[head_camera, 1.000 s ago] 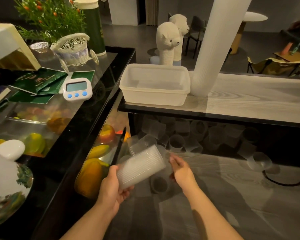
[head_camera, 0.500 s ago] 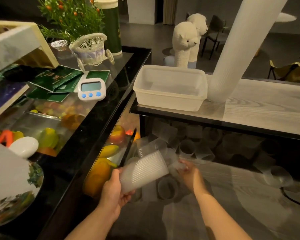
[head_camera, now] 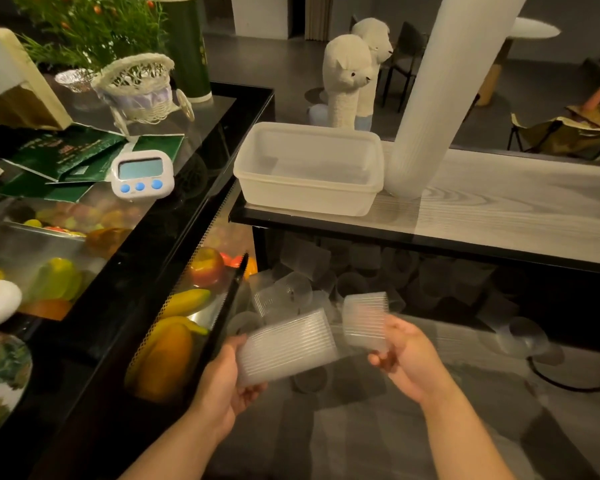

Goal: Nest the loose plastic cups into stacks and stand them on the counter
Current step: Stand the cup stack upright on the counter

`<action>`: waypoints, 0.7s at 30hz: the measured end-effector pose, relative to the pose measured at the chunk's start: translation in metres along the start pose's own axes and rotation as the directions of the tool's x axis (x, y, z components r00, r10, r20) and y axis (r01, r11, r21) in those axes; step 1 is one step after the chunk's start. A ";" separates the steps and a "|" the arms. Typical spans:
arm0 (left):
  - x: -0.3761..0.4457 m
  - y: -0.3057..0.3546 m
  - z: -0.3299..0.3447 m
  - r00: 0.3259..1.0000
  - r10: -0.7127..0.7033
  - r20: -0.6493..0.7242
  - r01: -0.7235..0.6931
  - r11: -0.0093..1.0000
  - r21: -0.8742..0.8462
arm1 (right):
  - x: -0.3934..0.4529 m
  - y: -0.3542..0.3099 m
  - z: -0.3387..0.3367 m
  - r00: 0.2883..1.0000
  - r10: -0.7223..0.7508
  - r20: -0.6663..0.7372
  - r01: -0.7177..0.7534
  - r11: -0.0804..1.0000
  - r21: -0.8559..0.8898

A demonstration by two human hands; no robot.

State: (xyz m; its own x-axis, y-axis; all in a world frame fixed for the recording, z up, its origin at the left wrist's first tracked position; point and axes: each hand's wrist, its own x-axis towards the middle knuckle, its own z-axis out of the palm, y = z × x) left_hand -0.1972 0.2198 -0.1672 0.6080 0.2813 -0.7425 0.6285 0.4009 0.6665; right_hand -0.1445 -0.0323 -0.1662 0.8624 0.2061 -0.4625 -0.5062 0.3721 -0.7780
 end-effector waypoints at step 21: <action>0.010 0.008 0.005 0.999 0.040 0.020 -0.042 0.994 0.101 | 0.114 0.016 -0.037 0.864 0.109 -0.492 -0.037 0.987 0.154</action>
State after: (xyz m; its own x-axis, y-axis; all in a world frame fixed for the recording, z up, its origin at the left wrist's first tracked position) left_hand -0.1838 0.2218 -0.1693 0.6421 0.2801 -0.7136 0.6480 0.2990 0.7005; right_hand -0.0548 -0.0362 -0.2474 0.6840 -0.2268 -0.6934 -0.5298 0.4990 -0.6858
